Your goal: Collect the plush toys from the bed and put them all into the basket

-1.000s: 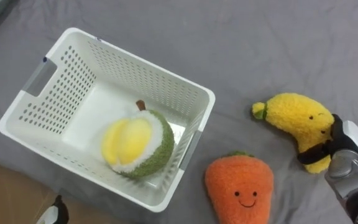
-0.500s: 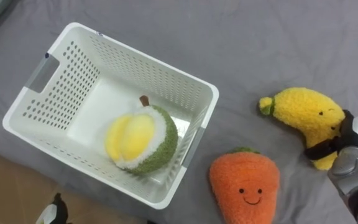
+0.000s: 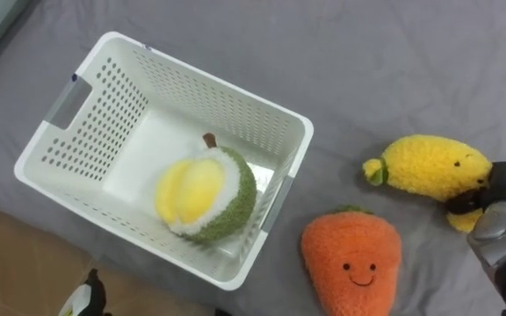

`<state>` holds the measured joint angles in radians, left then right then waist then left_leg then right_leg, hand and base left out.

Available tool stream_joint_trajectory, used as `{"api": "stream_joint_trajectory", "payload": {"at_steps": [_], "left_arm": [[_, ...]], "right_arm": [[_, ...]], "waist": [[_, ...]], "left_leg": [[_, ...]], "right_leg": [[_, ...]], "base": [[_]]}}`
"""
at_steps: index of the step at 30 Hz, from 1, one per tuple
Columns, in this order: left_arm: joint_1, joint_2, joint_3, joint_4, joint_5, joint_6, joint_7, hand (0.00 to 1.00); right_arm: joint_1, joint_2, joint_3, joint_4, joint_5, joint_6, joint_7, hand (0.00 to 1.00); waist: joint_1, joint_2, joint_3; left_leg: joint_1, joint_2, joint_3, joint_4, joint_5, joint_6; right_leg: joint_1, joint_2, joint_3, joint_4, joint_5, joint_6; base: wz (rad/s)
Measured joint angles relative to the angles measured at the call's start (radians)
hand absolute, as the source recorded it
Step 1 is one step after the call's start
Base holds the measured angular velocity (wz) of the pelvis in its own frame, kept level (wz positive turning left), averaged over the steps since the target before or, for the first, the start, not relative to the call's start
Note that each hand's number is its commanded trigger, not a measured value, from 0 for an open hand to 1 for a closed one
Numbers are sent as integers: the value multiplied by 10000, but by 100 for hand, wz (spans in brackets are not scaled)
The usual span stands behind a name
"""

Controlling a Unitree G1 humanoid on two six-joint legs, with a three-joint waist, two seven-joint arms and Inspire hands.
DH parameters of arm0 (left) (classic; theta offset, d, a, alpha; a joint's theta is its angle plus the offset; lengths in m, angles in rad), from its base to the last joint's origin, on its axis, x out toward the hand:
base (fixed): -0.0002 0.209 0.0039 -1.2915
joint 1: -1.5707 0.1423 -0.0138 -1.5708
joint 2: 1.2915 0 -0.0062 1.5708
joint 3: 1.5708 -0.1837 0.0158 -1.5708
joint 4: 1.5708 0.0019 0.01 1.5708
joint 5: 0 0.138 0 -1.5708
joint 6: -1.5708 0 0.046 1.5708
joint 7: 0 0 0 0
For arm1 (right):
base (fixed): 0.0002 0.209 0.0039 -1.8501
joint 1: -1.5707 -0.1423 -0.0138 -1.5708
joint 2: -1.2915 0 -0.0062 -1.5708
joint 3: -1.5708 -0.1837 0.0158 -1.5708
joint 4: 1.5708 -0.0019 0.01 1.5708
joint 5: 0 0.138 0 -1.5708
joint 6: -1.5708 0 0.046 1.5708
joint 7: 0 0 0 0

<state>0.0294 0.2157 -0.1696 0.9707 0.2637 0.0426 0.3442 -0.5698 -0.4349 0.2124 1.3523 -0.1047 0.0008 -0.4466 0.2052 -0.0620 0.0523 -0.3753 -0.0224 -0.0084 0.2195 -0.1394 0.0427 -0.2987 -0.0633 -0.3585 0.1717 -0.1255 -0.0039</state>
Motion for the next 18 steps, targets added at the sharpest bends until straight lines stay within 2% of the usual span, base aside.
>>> {"api": "stream_joint_trajectory", "payload": {"at_steps": [9,12,15,16,17,18], "left_arm": [[13,3,22,236,11,-60,29,0],[77,2,92,306,8,-88,36,0],[89,4,189,305,12,-259,17,0],[141,-6,324,295,30,-334,22,0],[193,-6,388,292,42,-370,26,0],[355,-6,499,264,127,-391,29,0]], "right_arm": [[-5,-228,-518,291,778,0,-11,100],[-1,-259,-1081,235,1154,-30,-6,100],[11,-366,-1603,-42,1224,-183,1,100],[124,-394,-1694,-284,1211,-204,1,100],[207,-398,-1694,-470,1190,-221,2,100],[457,-398,-1687,-859,1181,-241,6,100]], "waist": [[-89,-3,-2],[-256,11,-12],[-436,67,-51],[-476,73,-104],[-512,79,-113],[-590,106,-170]], "left_leg": [[171,-93,2,-83,108,78],[396,-95,-28,-76,110,75],[506,-98,-6,-54,110,75],[609,-95,35,-58,110,75],[703,-97,43,-73,110,75],[930,-96,76,-147,110,75]], "right_leg": [[155,-89,-10,37,1,2],[434,-70,-54,0,1,1],[566,-78,-73,8,1,1],[632,-85,-40,34,1,2],[718,-87,-32,26,1,2],[906,-87,-7,19,0,4]], "base": [[1],[8],[3],[-6],[-9],[-6]]}}
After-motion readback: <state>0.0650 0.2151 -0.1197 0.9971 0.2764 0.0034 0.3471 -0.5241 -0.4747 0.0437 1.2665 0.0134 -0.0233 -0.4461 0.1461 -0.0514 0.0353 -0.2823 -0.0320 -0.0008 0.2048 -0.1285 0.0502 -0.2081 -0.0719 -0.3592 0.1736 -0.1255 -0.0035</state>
